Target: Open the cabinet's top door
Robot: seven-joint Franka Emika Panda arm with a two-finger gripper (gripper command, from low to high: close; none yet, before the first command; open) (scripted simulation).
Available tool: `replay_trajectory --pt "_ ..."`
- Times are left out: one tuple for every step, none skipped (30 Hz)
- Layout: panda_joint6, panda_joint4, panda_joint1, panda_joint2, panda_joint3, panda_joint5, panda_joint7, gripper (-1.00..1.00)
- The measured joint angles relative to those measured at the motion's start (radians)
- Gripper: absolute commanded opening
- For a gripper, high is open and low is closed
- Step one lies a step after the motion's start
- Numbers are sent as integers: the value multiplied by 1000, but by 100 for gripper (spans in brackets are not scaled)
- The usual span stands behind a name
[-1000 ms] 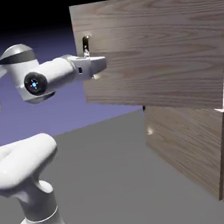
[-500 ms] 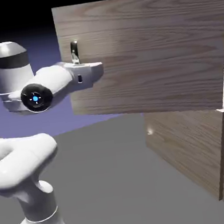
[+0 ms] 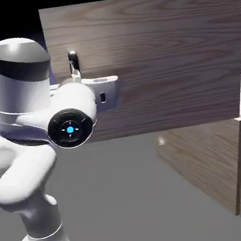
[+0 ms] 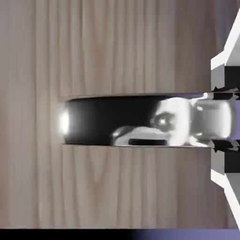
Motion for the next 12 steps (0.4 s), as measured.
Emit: replay_trajectory --pt "-28 36 30 35 -32 -18 -16 -100" --pt "-56 72 61 70 -64 -34 -33 -100" --pt "-84 109 92 104 -96 -49 -49 -100" --pt "-112 145 123 137 -128 -63 -65 -100" --pt "-141 181 155 170 -161 -76 -82 -100" --pt "-170 217 188 203 -195 -87 -98 -100" --pt "-199 254 222 236 -230 -97 -116 -100" --pt "-228 290 256 268 -266 -107 -134 -100" --pt "-257 325 290 300 -303 -115 -152 -100" --pt "-285 358 324 330 -339 -122 -170 -100" --pt "-310 388 358 357 -375 -128 -187 -100" --pt "-333 416 392 382 -411 -134 -203 -100"
